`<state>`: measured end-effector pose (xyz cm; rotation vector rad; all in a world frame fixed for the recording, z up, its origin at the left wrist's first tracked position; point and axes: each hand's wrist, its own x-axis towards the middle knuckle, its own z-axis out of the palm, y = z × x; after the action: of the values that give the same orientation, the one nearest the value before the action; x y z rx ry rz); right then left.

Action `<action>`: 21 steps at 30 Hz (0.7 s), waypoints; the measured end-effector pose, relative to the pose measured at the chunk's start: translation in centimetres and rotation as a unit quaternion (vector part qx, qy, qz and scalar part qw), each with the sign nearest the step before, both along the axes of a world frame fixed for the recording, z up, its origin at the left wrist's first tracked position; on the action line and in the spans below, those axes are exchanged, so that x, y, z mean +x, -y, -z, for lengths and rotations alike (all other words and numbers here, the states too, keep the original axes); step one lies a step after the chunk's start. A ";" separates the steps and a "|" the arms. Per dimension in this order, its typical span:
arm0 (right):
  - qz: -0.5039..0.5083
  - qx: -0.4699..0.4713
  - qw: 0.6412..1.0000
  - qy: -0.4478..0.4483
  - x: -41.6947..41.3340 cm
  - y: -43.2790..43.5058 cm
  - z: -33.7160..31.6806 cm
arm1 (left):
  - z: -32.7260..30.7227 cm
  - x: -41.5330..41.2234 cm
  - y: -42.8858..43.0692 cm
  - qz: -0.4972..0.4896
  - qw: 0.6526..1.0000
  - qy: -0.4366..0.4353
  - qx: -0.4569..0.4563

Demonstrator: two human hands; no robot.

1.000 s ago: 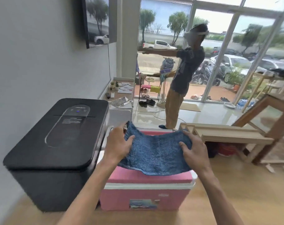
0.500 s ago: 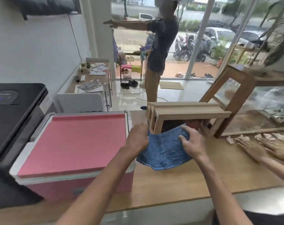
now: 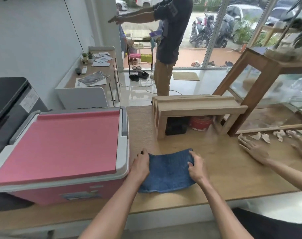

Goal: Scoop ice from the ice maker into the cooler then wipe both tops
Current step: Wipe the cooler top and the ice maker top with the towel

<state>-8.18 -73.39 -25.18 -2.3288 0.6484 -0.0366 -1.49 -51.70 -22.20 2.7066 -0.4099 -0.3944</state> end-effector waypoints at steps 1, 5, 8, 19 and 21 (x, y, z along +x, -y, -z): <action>0.003 0.002 1.000 -0.007 -0.2 0.0 0.3 | 0.5 -0.1 -0.1 -0.004 1.000 -0.003 0.014; -0.001 -0.006 0.998 -0.058 -0.7 0.2 1.3 | 1.3 -0.2 -0.2 -0.004 0.998 -0.002 0.058; -0.004 -0.035 0.996 -0.081 -0.8 0.1 0.9 | 0.1 0.4 0.4 0.003 0.997 -0.016 0.082; -0.062 -0.077 0.991 0.086 6.0 -5.4 -12.4 | -13.3 5.1 -0.1 0.022 0.992 0.105 0.060; -0.081 -0.076 0.988 0.105 6.9 -8.2 -15.1 | -14.5 5.9 -3.5 0.023 0.987 0.148 0.059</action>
<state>-1.28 -65.18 -10.08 -2.4738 0.3607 -0.2618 4.44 -48.22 -7.66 2.8845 -0.5460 -0.0272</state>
